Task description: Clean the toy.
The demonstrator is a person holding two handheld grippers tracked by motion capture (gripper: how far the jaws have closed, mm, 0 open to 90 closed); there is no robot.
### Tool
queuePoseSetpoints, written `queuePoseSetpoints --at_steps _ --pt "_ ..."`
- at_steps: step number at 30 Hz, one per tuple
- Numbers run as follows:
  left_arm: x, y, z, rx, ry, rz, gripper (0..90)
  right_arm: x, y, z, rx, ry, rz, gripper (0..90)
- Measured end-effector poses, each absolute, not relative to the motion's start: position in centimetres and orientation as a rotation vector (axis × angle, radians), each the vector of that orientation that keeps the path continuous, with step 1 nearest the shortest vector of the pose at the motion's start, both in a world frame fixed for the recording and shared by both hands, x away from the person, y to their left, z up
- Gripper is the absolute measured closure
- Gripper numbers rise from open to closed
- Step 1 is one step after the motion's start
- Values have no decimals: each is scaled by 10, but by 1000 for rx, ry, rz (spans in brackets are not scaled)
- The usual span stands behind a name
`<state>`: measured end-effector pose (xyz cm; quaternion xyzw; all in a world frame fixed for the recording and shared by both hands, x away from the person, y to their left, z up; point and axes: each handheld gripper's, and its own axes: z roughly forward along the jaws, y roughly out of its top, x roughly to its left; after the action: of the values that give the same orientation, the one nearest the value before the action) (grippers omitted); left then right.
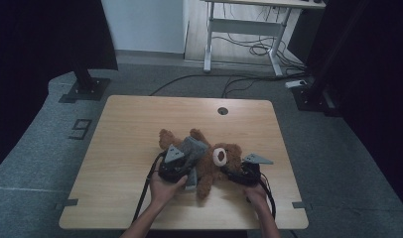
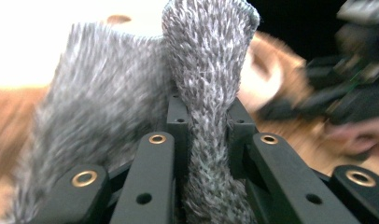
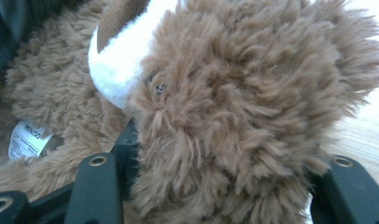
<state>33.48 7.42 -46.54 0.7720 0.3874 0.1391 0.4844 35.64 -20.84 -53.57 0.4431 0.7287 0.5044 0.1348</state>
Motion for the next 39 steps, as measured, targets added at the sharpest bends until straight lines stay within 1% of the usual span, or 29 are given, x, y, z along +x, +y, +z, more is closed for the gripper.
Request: queuePoseSetpoints --at_steps 3,6,7,8,9,10,12,13,15,18,20,25,26,27,28,29,31,32,33,35,39 --pt "340 49 -444 1882 884 346 764 355 -205 -536 1259 2106 1449 416" --pt "346 9 -434 1919 837 321 761 353 -201 -535 1232 2101 1432 415" --pt "349 -13 -435 1945 825 297 760 352 -201 -535 1232 2098 1429 414" --pt "351 -24 -437 1972 816 306 759 352 -202 -536 1234 2095 1431 414" --pt "351 -24 -437 1972 816 306 759 352 -202 -536 1234 2095 1431 414" --pt "352 -35 -442 2005 813 322 759 351 -202 -536 1231 2092 1433 414" --pt "357 -47 -455 2051 829 337 757 350 -202 -537 1235 2088 1430 414" --pt "359 -48 -461 2049 832 333 757 350 -202 -537 1235 2088 1430 414" --pt "359 -45 -467 2020 836 320 759 350 -202 -538 1242 2090 1419 414" --pt "356 -40 -466 2035 819 348 766 350 -202 -539 1228 2093 1424 415" --pt "354 -28 -466 2029 818 334 769 349 -201 -539 1215 2095 1418 414" --pt "351 -13 -462 1995 839 316 771 350 -202 -540 1229 2093 1428 414" --pt "348 -5 -458 2000 838 367 770 350 -203 -540 1241 2088 1441 414" --pt "348 -5 -458 2000 838 367 770 350 -203 -540 1241 2088 1441 414" --pt "347 0 -456 2001 848 411 770 351 -204 -541 1254 2085 1454 414" --pt "349 8 -455 2011 871 458 769 352 -206 -541 1266 2082 1470 414" --pt "356 23 -460 2023 923 458 769 353 -209 -542 1277 2080 1496 414" --pt "362 44 -468 1965 971 356 771 352 -210 -543 1275 2080 1504 413" --pt "362 44 -468 1965 971 356 773 352 -210 -543 1275 2080 1504 413" --pt "363 60 -467 1922 996 323 773 352 -208 -542 1267 2079 1501 413" --pt "360 92 -460 1880 1044 391 773 353 -209 -543 1277 2082 1508 410"
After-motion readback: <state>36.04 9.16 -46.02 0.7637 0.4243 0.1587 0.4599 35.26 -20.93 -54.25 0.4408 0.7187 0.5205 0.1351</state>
